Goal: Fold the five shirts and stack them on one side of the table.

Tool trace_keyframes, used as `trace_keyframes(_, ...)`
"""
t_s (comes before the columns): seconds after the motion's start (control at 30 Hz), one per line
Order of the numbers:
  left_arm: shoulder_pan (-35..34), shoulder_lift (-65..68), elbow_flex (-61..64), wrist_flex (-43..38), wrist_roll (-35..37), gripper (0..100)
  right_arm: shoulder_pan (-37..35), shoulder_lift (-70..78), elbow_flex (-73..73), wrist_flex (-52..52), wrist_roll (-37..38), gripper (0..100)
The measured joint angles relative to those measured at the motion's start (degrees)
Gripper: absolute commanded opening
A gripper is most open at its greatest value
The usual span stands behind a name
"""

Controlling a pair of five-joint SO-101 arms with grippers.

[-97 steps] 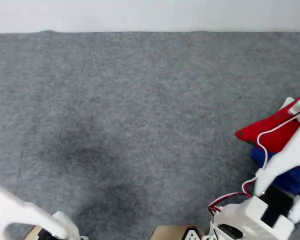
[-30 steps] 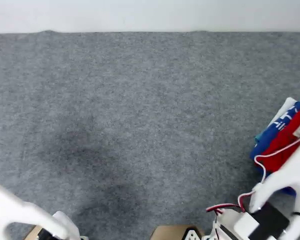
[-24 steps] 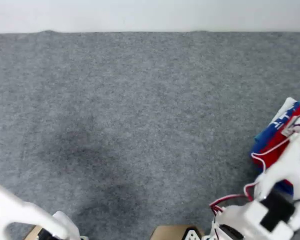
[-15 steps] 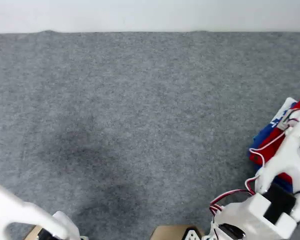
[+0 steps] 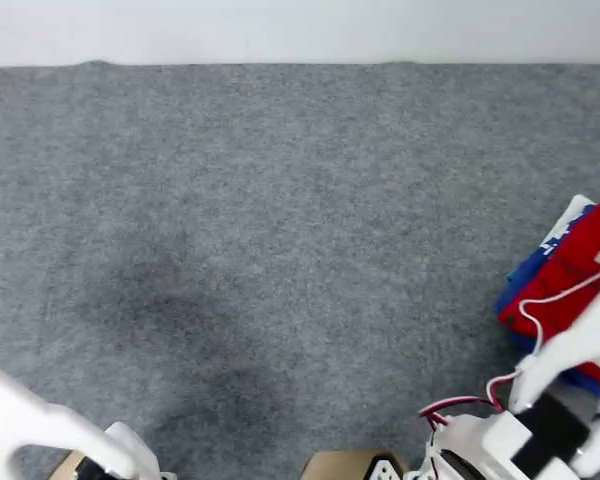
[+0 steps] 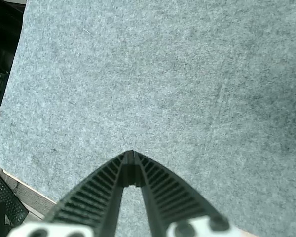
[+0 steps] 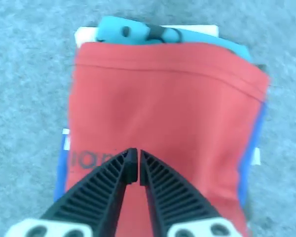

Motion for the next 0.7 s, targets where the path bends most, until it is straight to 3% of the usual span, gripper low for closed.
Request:
trace_keyframes(0.17,0.0,0.0,0.0,0.0,0.0,0,1.32,1.05,0.09,-1.67,0.26,1.1)
trace_keyframes(0.47,0.0,0.0,0.0,0.0,0.0,0,2.37,14.59,4.4,-14.86,0.35,1.1)
trace_keyframes(0.7,0.0,0.0,0.0,0.0,0.0,0,2.64,11.78,1.67,-9.14,0.35,1.1)
